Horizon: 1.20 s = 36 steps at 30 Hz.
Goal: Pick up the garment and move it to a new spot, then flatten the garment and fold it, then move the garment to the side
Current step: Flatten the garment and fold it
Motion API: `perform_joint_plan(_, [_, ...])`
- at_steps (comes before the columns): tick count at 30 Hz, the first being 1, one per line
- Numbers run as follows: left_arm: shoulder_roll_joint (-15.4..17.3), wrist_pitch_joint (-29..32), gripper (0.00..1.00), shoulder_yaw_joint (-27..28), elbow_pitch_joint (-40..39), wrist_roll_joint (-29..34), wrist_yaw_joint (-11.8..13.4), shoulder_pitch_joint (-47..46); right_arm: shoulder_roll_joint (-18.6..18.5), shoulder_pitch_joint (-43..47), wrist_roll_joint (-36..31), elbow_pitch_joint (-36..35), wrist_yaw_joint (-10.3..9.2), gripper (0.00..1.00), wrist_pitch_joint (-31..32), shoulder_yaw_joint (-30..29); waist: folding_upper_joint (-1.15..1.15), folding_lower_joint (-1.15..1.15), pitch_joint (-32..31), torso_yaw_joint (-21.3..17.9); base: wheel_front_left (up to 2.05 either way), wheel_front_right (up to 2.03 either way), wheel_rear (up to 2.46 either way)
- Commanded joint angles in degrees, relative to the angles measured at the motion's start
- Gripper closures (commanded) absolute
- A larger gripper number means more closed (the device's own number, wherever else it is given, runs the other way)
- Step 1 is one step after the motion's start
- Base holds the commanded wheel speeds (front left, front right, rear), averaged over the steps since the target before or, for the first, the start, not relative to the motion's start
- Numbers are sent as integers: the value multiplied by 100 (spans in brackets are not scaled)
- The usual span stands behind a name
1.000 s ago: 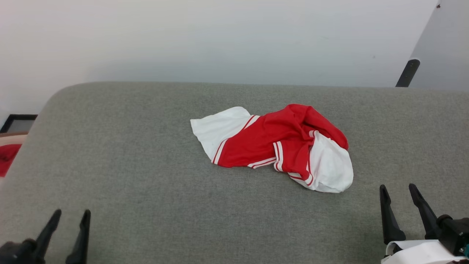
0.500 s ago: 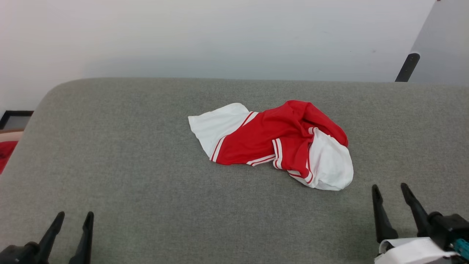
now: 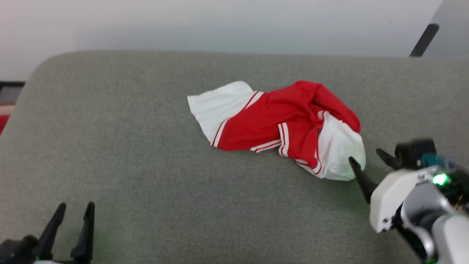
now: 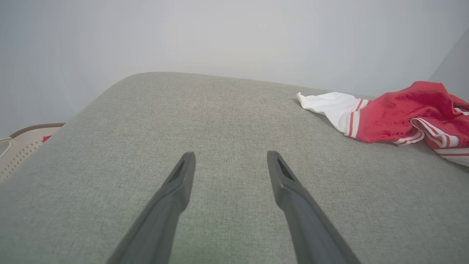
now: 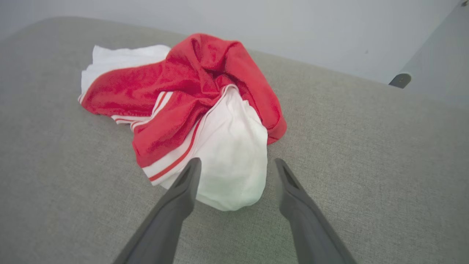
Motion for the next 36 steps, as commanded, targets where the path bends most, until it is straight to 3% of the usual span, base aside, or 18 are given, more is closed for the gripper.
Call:
perform_joint_plan(1, [31,-1,0,-33,-19,-47,13,-133,-187,-190,174,-34,-4,0,442,85,0,0,291,102,0,0,0])
perform_joint_plan(6, [76,-1,0,-138,-10,-150,13,-338,-408,-595,814,-110,-3,0,1857,8,0,0,534,198,0,0,0])
perform_joint_plan(11, [105,-1,0,-214,-4,-228,13,-496,-370,-859,1072,-180,-3,0,2570,-330,0,0,742,277,0,0,0])
perform_joint_plan(17, [144,-1,0,-242,23,-289,13,-593,-320,-1035,1050,-333,-3,0,2924,-495,0,0,915,323,0,0,0])
perform_joint_plan(25, [135,-1,0,-354,31,-337,13,-703,-104,-1125,842,-335,-3,0,2697,-496,0,0,1049,309,0,0,0])
perform_joint_plan(26, [139,-1,0,-362,33,-345,13,-712,-109,-1136,834,-320,-3,7,2640,-487,0,0,1056,300,0,0,0])
perform_joint_plan(27, [143,-1,0,-362,32,-351,13,-716,-91,-1137,825,-304,-3,35,2586,-501,0,0,1060,288,0,0,0])
perform_joint_plan(28, [149,-1,0,-361,35,-357,13,-713,-69,-1131,811,-290,-3,54,2544,-496,0,0,1060,274,0,0,0])
perform_joint_plan(30, [156,-1,0,-355,43,-369,13,-690,-62,-1128,790,-287,-3,83,2450,-494,0,0,1050,241,0,0,0])
perform_joint_plan(31, [156,-1,0,-355,43,-369,13,-690,-62,-1128,790,-287,-3,83,2450,-494,0,0,1050,241,0,0,0])
perform_joint_plan(32, [163,-1,0,-351,46,-371,13,-678,-46,-1129,765,-279,-3,100,2402,-519,0,0,1049,223,0,0,0])
perform_joint_plan(36, [181,-1,0,-344,40,-370,13,-659,2,-1087,795,-266,-3,100,2281,-582,0,0,1048,152,0,0,0])
